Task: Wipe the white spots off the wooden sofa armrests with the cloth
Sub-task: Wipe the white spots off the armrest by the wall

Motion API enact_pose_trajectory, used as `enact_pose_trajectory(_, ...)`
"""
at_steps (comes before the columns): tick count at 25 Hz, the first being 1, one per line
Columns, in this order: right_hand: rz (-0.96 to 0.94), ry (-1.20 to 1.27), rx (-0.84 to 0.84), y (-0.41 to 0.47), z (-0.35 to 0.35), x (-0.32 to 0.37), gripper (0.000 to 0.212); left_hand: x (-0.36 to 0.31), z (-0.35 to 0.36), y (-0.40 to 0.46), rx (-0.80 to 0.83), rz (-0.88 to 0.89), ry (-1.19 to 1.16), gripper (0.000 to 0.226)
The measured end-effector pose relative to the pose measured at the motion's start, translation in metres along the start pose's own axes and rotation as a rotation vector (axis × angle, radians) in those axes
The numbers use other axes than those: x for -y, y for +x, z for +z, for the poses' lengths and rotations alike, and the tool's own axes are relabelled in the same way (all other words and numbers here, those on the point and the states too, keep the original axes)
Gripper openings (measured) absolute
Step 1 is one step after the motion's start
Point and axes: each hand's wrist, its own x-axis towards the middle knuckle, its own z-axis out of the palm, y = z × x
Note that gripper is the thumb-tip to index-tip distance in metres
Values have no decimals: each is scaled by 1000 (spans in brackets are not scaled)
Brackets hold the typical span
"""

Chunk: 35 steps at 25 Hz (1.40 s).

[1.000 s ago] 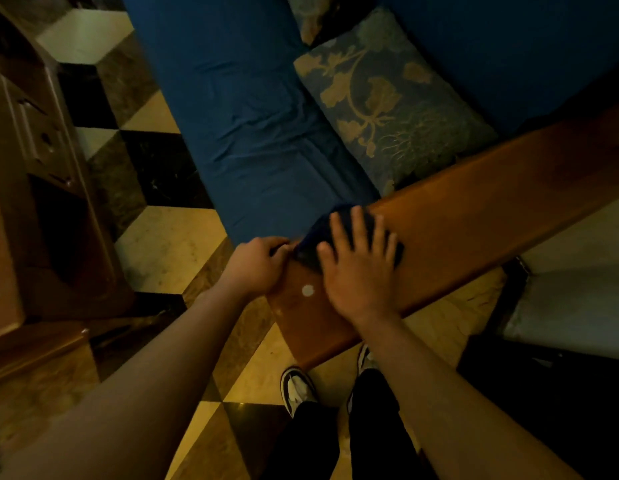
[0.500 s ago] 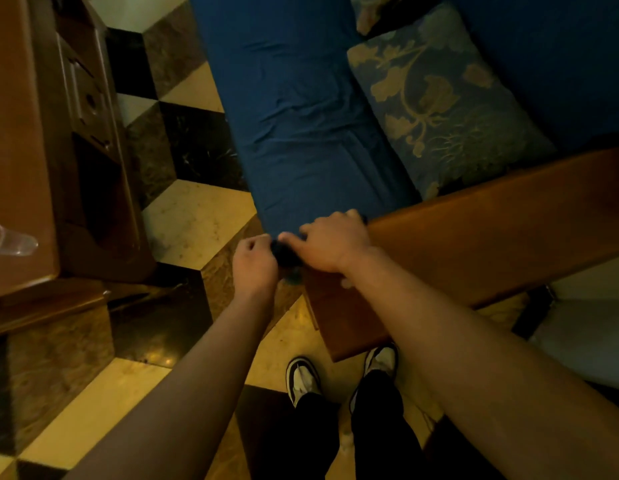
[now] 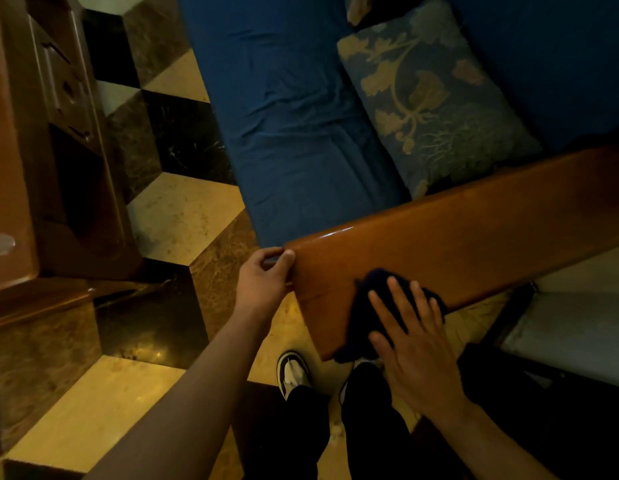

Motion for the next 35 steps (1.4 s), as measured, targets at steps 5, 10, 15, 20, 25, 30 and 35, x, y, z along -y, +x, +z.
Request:
enact_pose_trajectory(5, 410, 81, -87, 94, -12, 59, 74, 0, -3, -4, 25, 10, 10, 16)
enact_pose_trajectory(10, -32, 20, -58, 34, 19, 83, 74, -1, -3, -16, 12, 9, 127, 12)
enact_pose_trajectory(15, -152, -58, -115, -15, 29, -3, 69, 24, 11, -48, -38, -137, 110, 36)
enact_pose_trajectory(20, 214, 70, -217, 21, -4, -106, 65, 39, 44, -73, -338, 230, 833, 51)
enact_pose_trajectory(25, 586, 161, -283, 70, -39, -212, 69, 17, 126, -72, -45, 649, 1225, 43)
enact_pose_trajectory(30, 778, 331, -330, 92, -65, -317, 71, -14, 251, -57, 139, 854, 1332, 42)
enact_pose_trajectory(35, 886, 455, -434, 106, -90, -413, 52, -25, 346, -45, 291, 984, 1434, 49)
